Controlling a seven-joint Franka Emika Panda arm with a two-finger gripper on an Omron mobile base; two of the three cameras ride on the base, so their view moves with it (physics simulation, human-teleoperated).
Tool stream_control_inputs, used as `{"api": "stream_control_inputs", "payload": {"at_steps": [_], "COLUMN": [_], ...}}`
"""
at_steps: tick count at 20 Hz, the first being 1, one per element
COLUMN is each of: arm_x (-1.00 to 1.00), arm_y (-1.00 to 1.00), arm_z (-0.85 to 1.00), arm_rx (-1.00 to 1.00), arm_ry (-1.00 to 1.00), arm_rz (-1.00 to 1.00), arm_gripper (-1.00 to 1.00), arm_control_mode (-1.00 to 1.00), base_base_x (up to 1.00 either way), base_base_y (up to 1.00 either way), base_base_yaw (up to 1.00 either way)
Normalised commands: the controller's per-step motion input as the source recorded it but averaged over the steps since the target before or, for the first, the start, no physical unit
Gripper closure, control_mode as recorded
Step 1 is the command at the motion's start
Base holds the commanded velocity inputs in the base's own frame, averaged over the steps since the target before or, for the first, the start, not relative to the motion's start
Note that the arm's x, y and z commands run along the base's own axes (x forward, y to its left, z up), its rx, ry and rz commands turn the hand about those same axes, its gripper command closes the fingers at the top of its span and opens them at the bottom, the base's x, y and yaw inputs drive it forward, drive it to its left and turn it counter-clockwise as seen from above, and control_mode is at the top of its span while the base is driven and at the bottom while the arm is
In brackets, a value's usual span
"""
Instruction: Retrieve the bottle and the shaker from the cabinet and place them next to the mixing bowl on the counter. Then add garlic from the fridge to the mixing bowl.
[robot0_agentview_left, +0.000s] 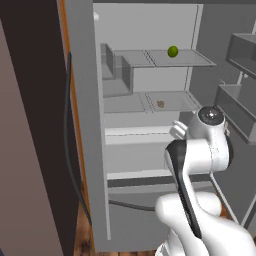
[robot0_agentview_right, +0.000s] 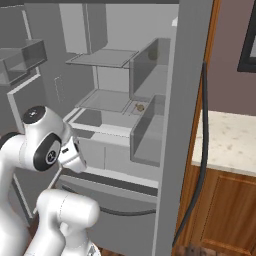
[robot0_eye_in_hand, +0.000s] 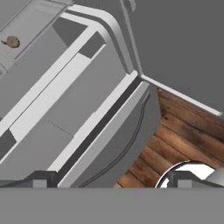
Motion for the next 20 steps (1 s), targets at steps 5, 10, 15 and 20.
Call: {"api": "stream_control_inputs", "payload": {"at_steps": [5, 10, 15, 20], "arm_x": [-0.08, -0.15, -0.16, -0.06], "arm_y": [0.00, 0.00, -0.01, 0.00], "arm_z": [0.03, 0.01, 0.00, 0.10], "arm_rx": [-0.13, -0.06, -0.04, -0.07], "arm_ry": [-0.12, 0.04, 0.12, 0.01], "arm_rz": [0.05, 0.12, 0.12, 0.11], "arm_gripper": [-1.00, -1.00, -1.00, -1.00], "arm_control_mode": [-1.00, -1.00, -1.00, -1.00], "base_base_x": [0.00, 0.00, 0.00, 0.00], "base_base_y": [0.00, 0.00, 0.00, 0.00], "base_base_yaw": [0.00, 0.00, 0.00, 0.00]}}
